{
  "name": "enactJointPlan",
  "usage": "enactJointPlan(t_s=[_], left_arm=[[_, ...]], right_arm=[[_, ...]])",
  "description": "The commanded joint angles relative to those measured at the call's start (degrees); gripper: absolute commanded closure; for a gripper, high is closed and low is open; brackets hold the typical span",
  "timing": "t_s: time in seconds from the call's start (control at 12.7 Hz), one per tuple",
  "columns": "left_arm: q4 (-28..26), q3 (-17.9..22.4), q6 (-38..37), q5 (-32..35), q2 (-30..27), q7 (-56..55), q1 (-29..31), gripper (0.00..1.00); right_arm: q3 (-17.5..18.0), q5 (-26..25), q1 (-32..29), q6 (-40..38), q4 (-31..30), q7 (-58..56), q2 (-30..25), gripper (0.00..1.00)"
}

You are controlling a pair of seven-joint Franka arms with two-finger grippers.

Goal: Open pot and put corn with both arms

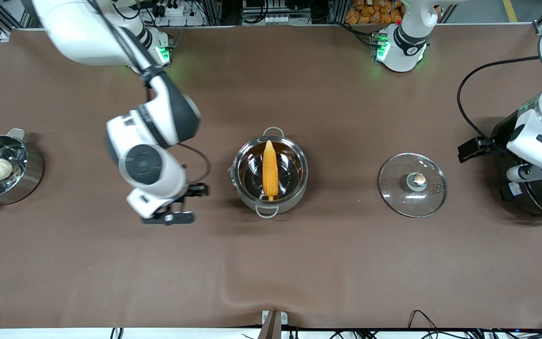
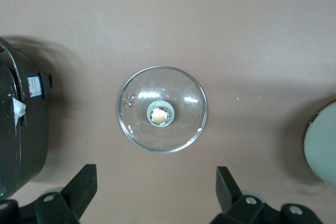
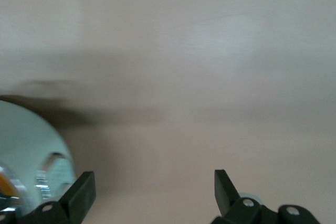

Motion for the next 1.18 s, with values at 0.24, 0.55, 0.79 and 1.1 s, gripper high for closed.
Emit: enactJointPlan(t_s=[0.24, 0.55, 0.79, 1.1], left_arm=[[-0.20, 0.02, -3.37, -1.50, -4.13, 1.16, 0.14, 0.00], [-0.65, 3.18, -3.72, -1.41, -4.75, 5.65, -2.33, 0.00], [-0.65, 4.24, -5.39, -1.41, -5.62, 5.91, -3.73, 0.00], [-0.65, 4.24, -7.24, -1.32, -7.03, 6.00, -3.91, 0.00]], right_arm=[[0.39, 0.76, -8.05, 2.55, -21.04, -10.41, -15.63, 0.00], [-5.13, 0.76, -8.50, 7.62, -34.12, -16.64, -24.24, 0.00], [-12.15, 7.75, -7.80, 7.65, -35.56, -22.97, -27.15, 0.00], [-18.51, 10.34, -7.09, 0.73, -31.98, -29.67, -30.41, 0.00]])
